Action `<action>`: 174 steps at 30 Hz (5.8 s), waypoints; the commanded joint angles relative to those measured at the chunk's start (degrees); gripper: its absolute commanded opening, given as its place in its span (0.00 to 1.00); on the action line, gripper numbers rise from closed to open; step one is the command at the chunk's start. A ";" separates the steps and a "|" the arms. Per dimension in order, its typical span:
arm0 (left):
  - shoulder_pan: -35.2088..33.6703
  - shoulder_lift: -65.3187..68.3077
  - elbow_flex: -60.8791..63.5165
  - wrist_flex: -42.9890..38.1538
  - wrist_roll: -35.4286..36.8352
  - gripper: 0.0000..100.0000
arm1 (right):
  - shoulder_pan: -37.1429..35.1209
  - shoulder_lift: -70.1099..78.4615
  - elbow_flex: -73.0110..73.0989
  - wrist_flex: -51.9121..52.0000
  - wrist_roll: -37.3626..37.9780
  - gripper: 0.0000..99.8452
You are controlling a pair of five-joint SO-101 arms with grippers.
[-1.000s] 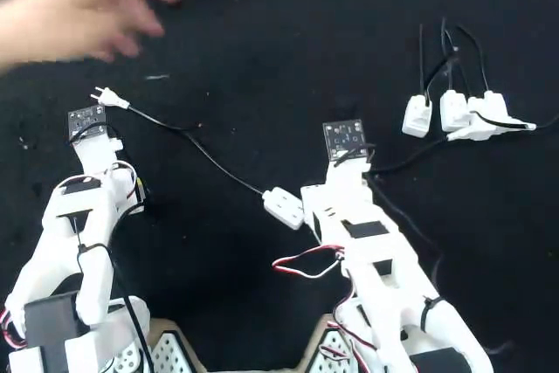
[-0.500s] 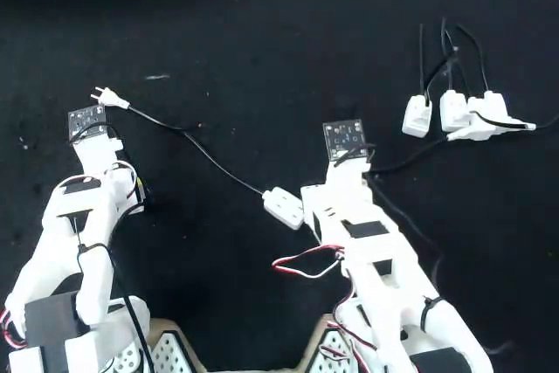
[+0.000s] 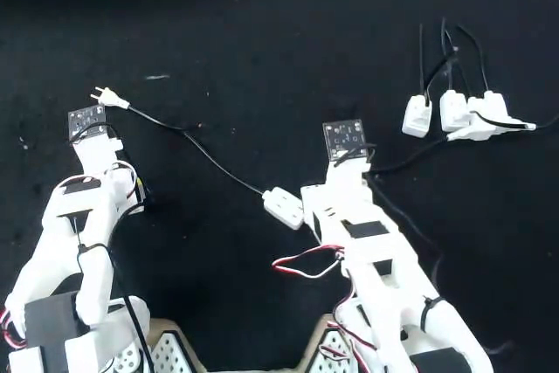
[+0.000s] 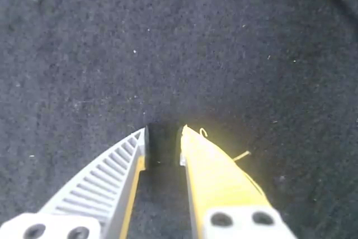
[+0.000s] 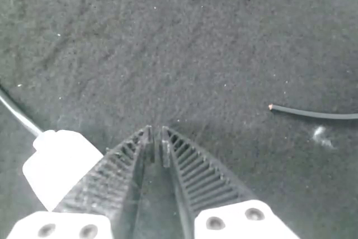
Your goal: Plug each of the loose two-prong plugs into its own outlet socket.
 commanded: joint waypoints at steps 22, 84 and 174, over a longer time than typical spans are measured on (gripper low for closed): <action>3.30 0.18 1.01 -0.44 0.35 0.12 | 1.14 -1.10 -0.40 -1.41 0.00 0.01; 39.43 17.05 -32.57 16.70 21.54 0.28 | 10.37 -73.45 11.91 43.08 3.87 0.02; 2.68 -11.16 -8.40 42.02 -34.99 0.21 | 10.02 -73.45 11.91 43.08 3.96 0.02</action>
